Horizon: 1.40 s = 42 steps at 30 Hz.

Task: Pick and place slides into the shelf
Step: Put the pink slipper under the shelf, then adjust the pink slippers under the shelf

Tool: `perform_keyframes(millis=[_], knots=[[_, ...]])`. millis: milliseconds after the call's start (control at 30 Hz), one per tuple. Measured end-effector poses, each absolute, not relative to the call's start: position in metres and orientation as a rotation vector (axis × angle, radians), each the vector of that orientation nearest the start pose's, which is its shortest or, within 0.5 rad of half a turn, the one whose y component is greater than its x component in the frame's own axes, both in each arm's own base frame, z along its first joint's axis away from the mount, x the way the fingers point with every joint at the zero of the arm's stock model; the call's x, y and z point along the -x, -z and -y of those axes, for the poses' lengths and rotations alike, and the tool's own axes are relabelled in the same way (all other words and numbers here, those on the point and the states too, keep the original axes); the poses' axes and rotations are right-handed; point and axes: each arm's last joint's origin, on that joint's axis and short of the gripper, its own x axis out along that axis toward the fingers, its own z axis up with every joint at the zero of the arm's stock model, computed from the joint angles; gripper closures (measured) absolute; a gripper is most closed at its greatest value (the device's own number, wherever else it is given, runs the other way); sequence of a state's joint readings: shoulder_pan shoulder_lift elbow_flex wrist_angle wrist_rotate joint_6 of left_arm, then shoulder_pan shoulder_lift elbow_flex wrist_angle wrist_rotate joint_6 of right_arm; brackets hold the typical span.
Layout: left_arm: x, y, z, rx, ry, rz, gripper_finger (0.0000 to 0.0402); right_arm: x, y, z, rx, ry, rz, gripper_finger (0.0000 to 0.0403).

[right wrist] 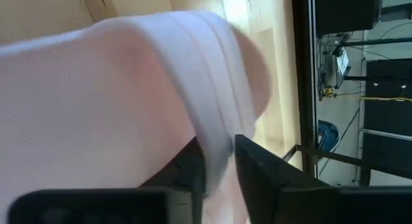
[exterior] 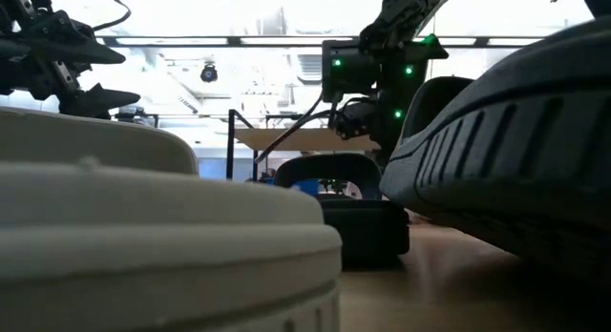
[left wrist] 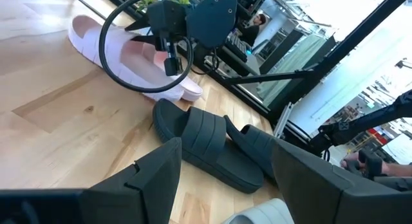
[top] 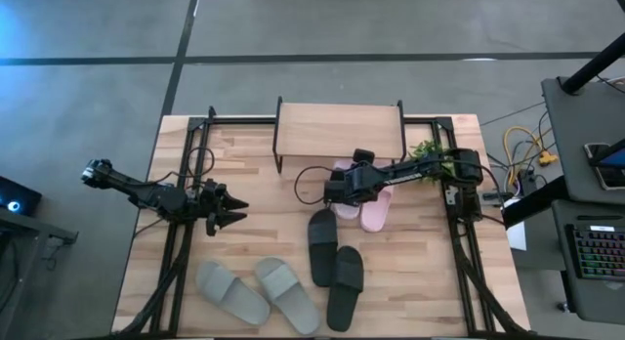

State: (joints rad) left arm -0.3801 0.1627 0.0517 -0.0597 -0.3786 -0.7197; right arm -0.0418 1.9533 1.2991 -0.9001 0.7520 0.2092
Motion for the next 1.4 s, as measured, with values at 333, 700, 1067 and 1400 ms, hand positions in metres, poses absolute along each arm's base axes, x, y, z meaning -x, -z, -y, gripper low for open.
perform_keyframes(millis=[333, 700, 1067, 1400], knots=[[-0.1, -0.163, 0.028, 0.654, -0.055, -0.152, 0.0178, -0.347, -0.172, 0.018, 0.417, 0.773, -1.452, 0.025], [-0.099, -0.163, 0.028, 0.654, -0.055, -0.152, 0.0178, -0.348, -0.193, -0.026, 0.242, 0.599, -1.533, 0.0252], [-0.099, -0.163, 0.028, 0.654, -0.056, -0.151, 0.0178, -0.351, -0.224, -0.11, 0.224, 0.28, -1.389, 0.0266], [-0.1, -0.163, 0.028, 0.654, -0.057, -0.152, 0.0178, -0.334, -0.23, -0.163, 0.17, 0.242, -1.324, 0.025]])
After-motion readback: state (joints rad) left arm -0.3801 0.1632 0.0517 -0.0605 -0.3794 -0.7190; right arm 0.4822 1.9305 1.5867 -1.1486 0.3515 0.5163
